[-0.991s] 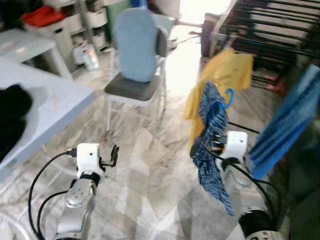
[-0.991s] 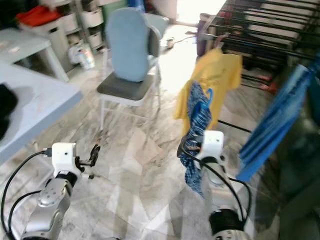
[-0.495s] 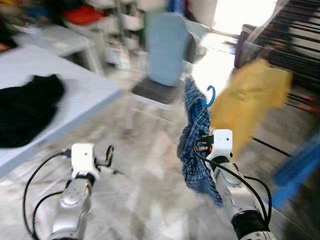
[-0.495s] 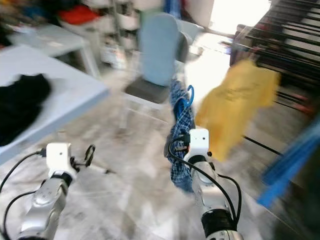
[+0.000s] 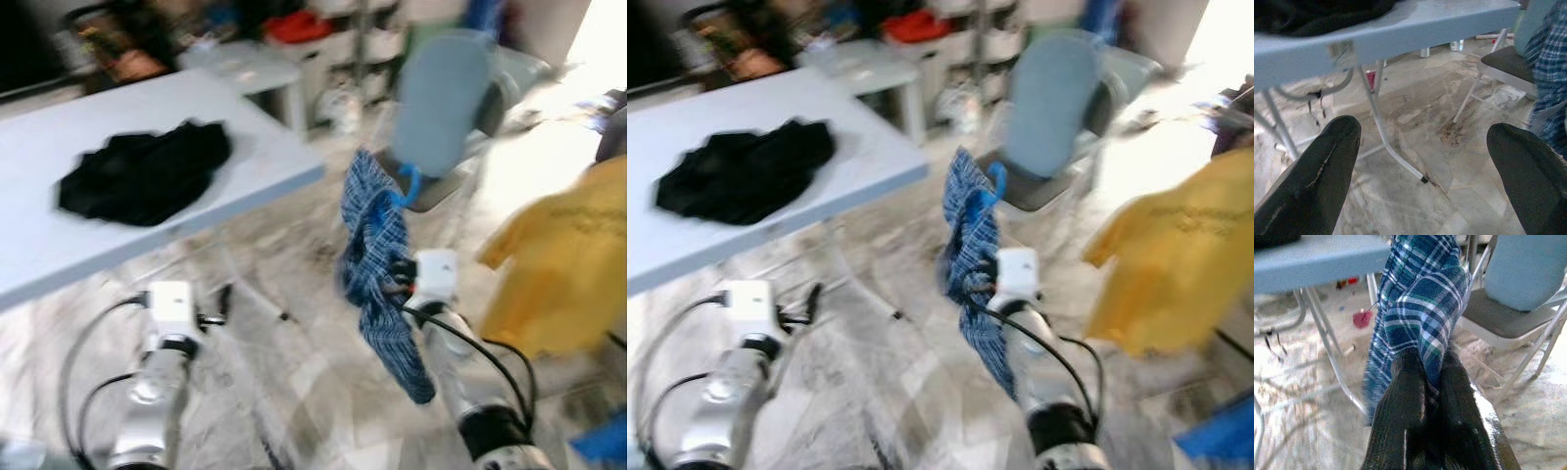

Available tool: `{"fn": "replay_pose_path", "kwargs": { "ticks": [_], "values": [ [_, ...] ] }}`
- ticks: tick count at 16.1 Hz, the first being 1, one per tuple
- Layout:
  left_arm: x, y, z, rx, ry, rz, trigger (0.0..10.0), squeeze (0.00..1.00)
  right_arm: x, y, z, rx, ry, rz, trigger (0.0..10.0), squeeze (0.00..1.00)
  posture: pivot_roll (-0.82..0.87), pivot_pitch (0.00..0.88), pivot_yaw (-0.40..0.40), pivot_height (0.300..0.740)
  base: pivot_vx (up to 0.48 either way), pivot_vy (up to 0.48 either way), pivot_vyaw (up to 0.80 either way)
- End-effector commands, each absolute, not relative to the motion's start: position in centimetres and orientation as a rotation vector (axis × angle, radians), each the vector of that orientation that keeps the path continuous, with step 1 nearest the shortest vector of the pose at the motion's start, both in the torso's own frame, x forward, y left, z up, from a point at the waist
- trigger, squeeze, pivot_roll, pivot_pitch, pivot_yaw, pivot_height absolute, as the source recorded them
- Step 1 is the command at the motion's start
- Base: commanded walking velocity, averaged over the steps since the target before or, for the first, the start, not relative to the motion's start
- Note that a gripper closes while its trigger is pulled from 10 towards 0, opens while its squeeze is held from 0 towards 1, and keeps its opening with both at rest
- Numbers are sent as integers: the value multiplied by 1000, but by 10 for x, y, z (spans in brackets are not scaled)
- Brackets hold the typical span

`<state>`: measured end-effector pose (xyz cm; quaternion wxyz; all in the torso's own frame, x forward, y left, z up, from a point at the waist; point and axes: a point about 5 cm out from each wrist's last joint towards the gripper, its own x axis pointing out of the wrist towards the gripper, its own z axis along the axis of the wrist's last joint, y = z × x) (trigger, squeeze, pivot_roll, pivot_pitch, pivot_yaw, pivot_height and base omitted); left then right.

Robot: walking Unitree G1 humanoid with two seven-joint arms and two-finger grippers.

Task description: Hang hanger

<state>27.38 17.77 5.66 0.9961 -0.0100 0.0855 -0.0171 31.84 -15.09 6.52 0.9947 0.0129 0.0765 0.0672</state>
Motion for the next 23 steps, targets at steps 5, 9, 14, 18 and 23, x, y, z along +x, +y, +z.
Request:
{"fn": "replay_pose_path", "kwargs": {
  "ticks": [5, 9, 14, 18, 23],
  "values": [
    [276, 186, 57, -2, 180, -19, 10000, 0, 324, -141, 72, 74, 140, 206, 10000, 0, -32, 0, -15, 740, 0, 0, 800],
    [278, 186, 57, -1, 180, -14, 10000, 0, 325, -137, 72, 84, 150, 265, 10000, 0, -30, 0, -20, 740, 0, 0, 800],
    [280, 188, 58, 5, 180, -9, 10000, 0, 326, -137, 72, 113, 151, 284, 10000, 0, -33, 0, -14, 740, 0, 0, 726],
    [281, 189, 58, 12, 185, -2, 10000, 0, 320, -133, 80, 117, 129, 443, 10000, 0, -23, 0, -14, 740, 0, 0, 0],
    [288, 192, 61, 52, 173, 15, 10000, 0, 307, -135, 91, 113, 182, 779, 10000, 0, -40, 0, -12, 740, 0, 0, 0]
  ]
}}
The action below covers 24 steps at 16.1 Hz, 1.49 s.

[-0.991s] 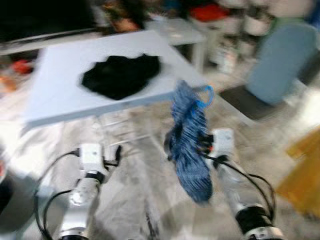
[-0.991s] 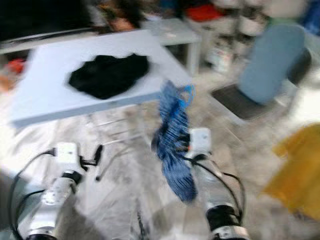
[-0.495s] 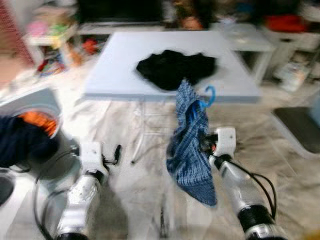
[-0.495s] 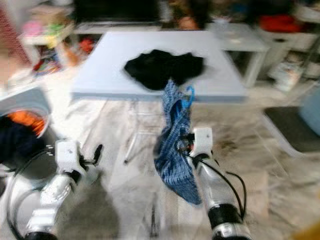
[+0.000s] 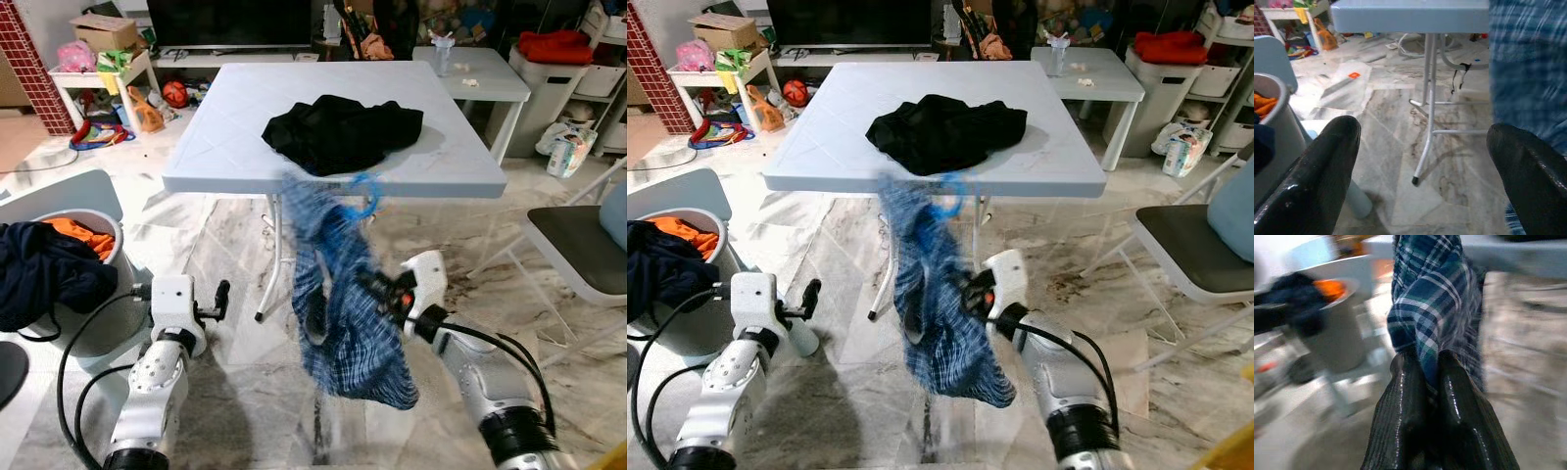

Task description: Hang hanger

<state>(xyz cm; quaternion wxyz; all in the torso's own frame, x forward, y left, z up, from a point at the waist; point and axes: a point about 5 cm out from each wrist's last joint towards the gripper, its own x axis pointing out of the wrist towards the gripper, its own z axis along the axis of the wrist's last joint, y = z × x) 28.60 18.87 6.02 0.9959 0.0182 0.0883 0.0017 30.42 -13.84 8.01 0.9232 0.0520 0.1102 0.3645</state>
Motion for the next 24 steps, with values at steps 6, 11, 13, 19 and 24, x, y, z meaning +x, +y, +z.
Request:
{"fn": "replay_pose_path", "kwargs": {
  "ticks": [6, 11, 13, 19, 24],
  "values": [
    [295, 190, 65, 96, 154, 30, 10000, 0, 288, -134, 109, 99, 266, 1121, 10000, 0, -51, 0, -13, 740, 0, 0, 0],
    [297, 185, 66, 90, 141, 22, 10000, 0, 288, -122, 127, 124, 216, 1151, 10000, 0, -52, 0, -16, 740, 0, 0, 0],
    [298, 182, 67, 85, 133, 3, 10000, 0, 300, -113, 134, 130, 134, 1045, 10000, 0, -51, 0, -16, 740, 0, 0, 0],
    [297, 179, 67, 98, 127, -12, 10000, 0, 292, -90, 138, 90, 104, 1084, 10000, 0, -46, 0, -15, 740, 0, 0, 0],
    [299, 176, 66, 88, 135, -25, 10000, 0, 264, -80, 148, 141, 156, 1345, 10000, 0, -53, 0, -12, 740, 0, 0, 0]
  ]
}}
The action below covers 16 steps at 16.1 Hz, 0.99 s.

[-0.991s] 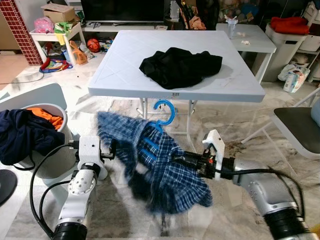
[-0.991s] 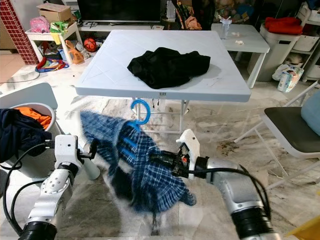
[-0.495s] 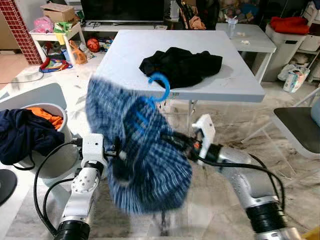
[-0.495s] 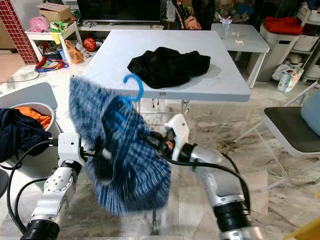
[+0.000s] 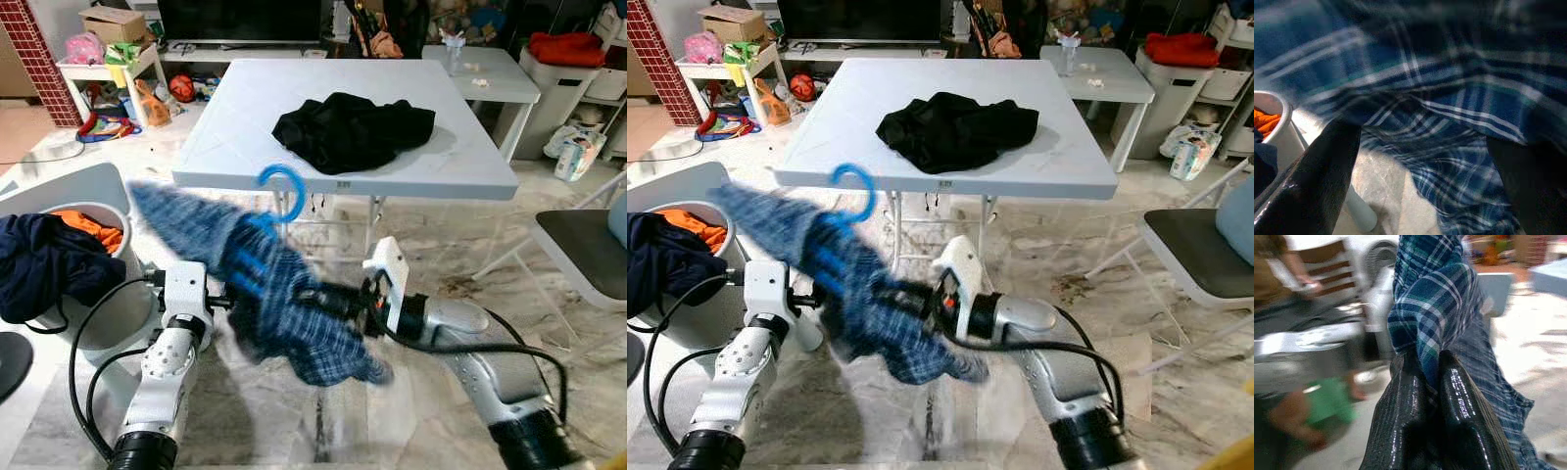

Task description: Hang hanger

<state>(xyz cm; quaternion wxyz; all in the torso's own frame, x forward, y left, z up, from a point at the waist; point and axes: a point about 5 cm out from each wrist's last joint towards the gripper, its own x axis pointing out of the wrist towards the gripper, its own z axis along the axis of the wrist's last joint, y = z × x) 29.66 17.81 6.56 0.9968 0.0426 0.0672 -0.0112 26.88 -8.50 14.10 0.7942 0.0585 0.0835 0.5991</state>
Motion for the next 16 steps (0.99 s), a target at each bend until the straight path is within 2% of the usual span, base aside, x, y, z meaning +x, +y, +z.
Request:
{"fn": "replay_pose_path", "kwargs": {
  "ticks": [1, 4, 7, 8, 9, 10, 12, 14, 15, 16],
  "values": [
    [299, 176, 66, 88, 136, -23, 10000, 0, 262, -80, 148, 132, 162, 1362, 10000, 0, -54, 0, -12, 740, 0, 0, 0],
    [298, 166, 68, 27, 121, -91, 10000, 0, 296, -79, 146, 71, 81, 1050, 10000, 0, -55, 0, -13, 740, 0, 0, 0],
    [297, 153, 69, -4, 127, -185, 10000, 0, 307, -74, 151, 99, 41, 920, 10000, 0, -54, 0, -14, 740, 0, 0, 0],
    [294, 145, 69, 11, 132, -251, 10000, 0, 304, -68, 150, 118, 46, 935, 10000, 0, -49, 0, -16, 740, 0, 0, 0],
    [294, 144, 70, 13, 118, -261, 10000, 592, 300, -65, 149, 117, 48, 960, 10000, 0, -48, 0, -16, 740, 0, 0, 0],
    [294, 143, 72, -9, 102, -275, 10000, 1000, 298, -62, 147, 121, 54, 979, 10000, 0, -50, 0, -16, 740, 0, 0, 0],
    [293, 142, 72, -20, 106, -294, 10000, 1000, 294, -63, 147, 113, 53, 1016, 10000, 0, -58, 0, -14, 740, 0, 0, 0],
    [290, 128, 76, -21, 110, -390, 10000, 1000, 308, -73, 139, 2, 46, 887, 10000, 0, -58, 0, -14, 740, 0, 0, 0],
    [285, 122, 75, 21, 123, -446, 10000, 1000, 317, -80, 138, -105, 11, 792, 10000, 0, -55, 0, -12, 740, 0, 0, 0],
    [283, 120, 74, 56, 126, -467, 10000, 1000, 322, -84, 140, -139, -12, 730, 10000, 0, -53, 0, -13, 740, 0, 0, 0]
  ]
}}
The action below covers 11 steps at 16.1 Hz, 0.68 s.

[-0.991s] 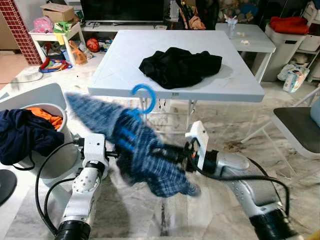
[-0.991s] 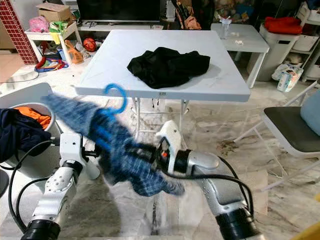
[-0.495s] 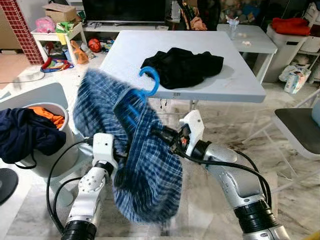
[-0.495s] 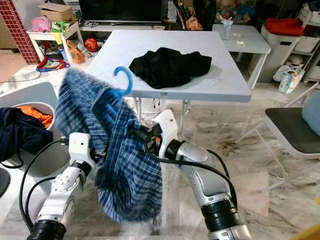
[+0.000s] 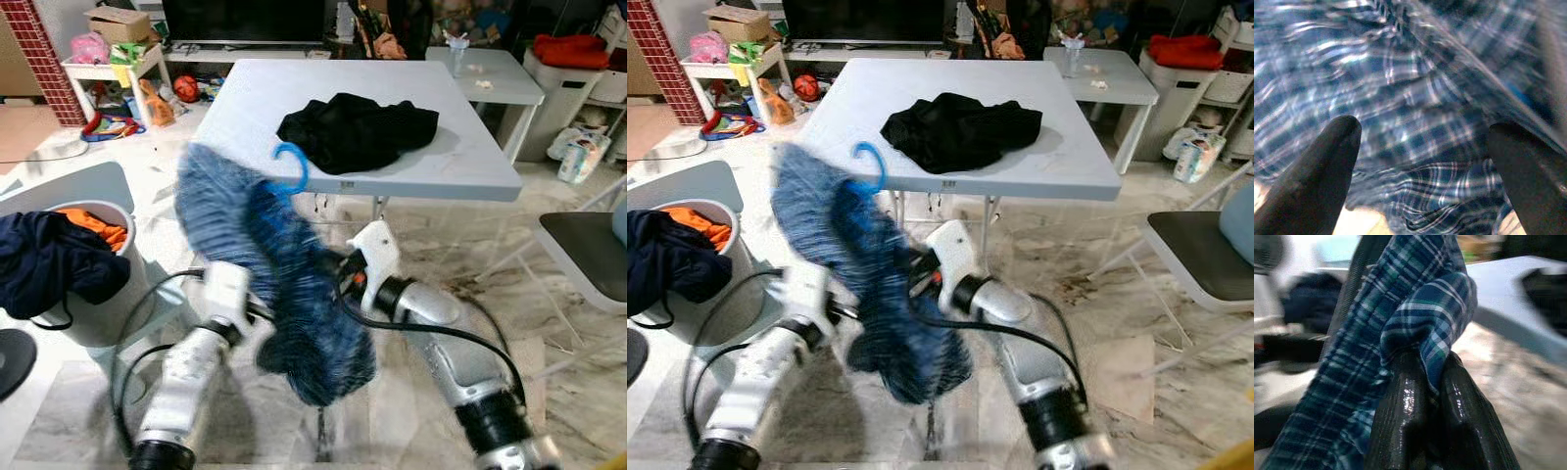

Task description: Hang hanger

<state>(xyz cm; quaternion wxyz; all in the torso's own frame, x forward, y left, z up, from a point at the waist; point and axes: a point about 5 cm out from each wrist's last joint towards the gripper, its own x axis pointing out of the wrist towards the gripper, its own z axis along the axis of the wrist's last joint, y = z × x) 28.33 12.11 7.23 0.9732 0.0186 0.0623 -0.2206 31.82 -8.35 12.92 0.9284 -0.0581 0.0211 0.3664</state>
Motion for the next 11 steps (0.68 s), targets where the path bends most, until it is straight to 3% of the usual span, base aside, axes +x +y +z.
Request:
{"fn": "replay_pose_path", "kwargs": {
  "ticks": [1, 3, 4, 5, 10, 11],
  "values": [
    [282, 123, 72, 70, 130, -447, 10000, 1000, 328, -90, 144, -133, -36, 664, 10000, 0, -50, 0, -14, 740, 0, 0, 0],
    [284, 129, 73, 69, 123, -406, 10000, 988, 330, -90, 147, -113, -43, 661, 10000, 0, -51, 0, -14, 740, 0, 0, 0],
    [286, 131, 77, 72, 110, -391, 10000, 647, 329, -89, 144, -124, -39, 677, 10000, 0, -51, 0, -16, 740, 0, 0, 0],
    [288, 133, 80, 80, 100, -384, 10000, 0, 328, -87, 141, -114, -30, 706, 10000, 0, -50, 0, -16, 740, 0, 0, 0],
    [295, 136, 86, 93, 75, -342, 10000, 0, 311, -76, 133, -101, 8, 903, 10000, 0, -54, 0, -12, 740, 0, 0, 0],
    [298, 138, 88, 103, 70, -332, 10000, 0, 299, -74, 130, -103, 25, 1020, 10000, 0, -55, 0, -11, 740, 0, 0, 0]
  ]
}}
